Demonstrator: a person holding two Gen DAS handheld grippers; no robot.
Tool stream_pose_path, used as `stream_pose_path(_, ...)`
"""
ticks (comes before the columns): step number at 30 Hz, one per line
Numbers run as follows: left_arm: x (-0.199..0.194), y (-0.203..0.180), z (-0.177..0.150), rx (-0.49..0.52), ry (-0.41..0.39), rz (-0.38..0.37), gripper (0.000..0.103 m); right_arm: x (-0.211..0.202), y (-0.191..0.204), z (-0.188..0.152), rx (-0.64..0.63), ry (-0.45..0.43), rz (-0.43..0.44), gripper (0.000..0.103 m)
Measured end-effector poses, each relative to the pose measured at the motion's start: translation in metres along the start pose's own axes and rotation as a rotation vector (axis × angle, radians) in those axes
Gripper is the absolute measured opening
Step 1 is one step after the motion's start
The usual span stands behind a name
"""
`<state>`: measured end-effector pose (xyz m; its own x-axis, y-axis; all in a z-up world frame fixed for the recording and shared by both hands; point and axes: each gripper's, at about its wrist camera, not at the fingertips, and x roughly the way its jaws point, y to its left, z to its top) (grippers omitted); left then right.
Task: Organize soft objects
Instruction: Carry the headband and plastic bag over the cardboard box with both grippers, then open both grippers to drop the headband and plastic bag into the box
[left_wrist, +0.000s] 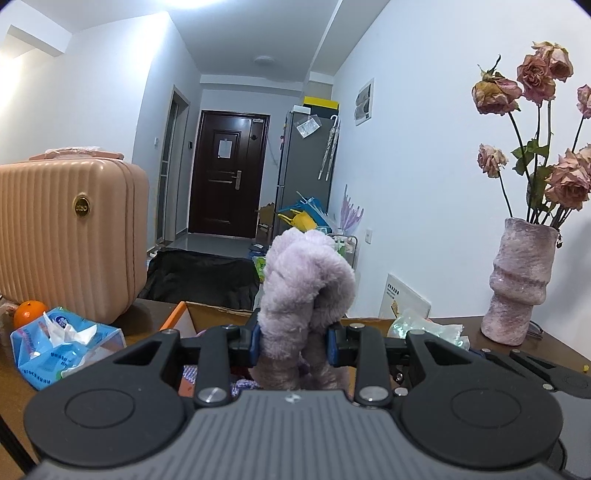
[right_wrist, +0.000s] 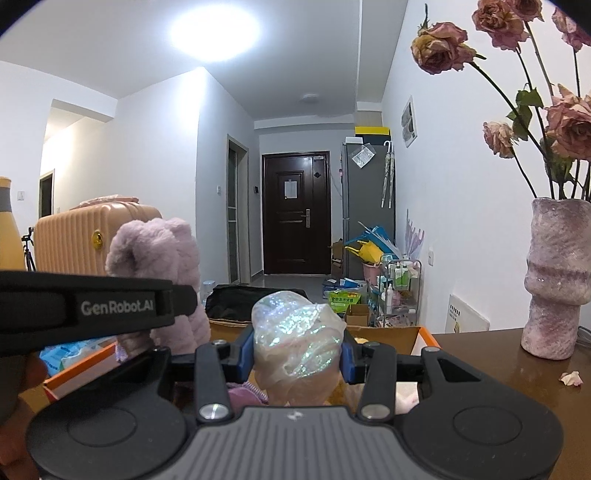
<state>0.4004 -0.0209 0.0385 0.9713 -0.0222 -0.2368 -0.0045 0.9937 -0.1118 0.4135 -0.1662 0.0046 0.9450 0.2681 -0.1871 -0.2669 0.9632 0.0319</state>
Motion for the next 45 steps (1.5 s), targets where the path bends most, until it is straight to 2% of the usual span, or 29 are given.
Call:
stream_pose_path(20,0.044,0.005,-0.003,0.059,0.024,0.010,0.034,0.026,0.008,-0.006,-0.079,0.018,0.008,0.044)
stream_pose_path(29,0.050,0.008,-0.009,0.070,0.041,-0.008,0.039,0.030,0.010,-0.008,-0.112,0.028,0.017,0.046)
stream_pose_path(36,0.047,0.010,-0.010,0.056,0.041,0.003,0.064,0.028,0.010,-0.007,-0.110,0.027,0.004,0.057)
stream_pose_path(38,0.046,0.012,-0.010,0.046,0.037,0.010,0.071,0.031,0.008,-0.007,-0.105,0.032,0.002,0.063)
stream_pose_path(40,0.045,0.013,-0.009,0.037,0.029,0.015,0.076,0.030,0.007,-0.006,-0.097,0.025,-0.006,0.079)
stream_pose_path(43,0.043,0.015,-0.008,0.029,0.021,0.023,0.087,0.027,0.005,-0.004,-0.078,-0.001,-0.016,0.093)
stream_pose_path(44,0.042,0.015,-0.008,0.029,0.014,0.028,0.090,0.026,0.004,-0.004,-0.072,-0.006,-0.019,0.095)
stream_pose_path(45,0.040,0.015,-0.008,0.027,0.006,0.035,0.099,0.026,0.003,-0.003,-0.067,-0.010,-0.021,0.098)
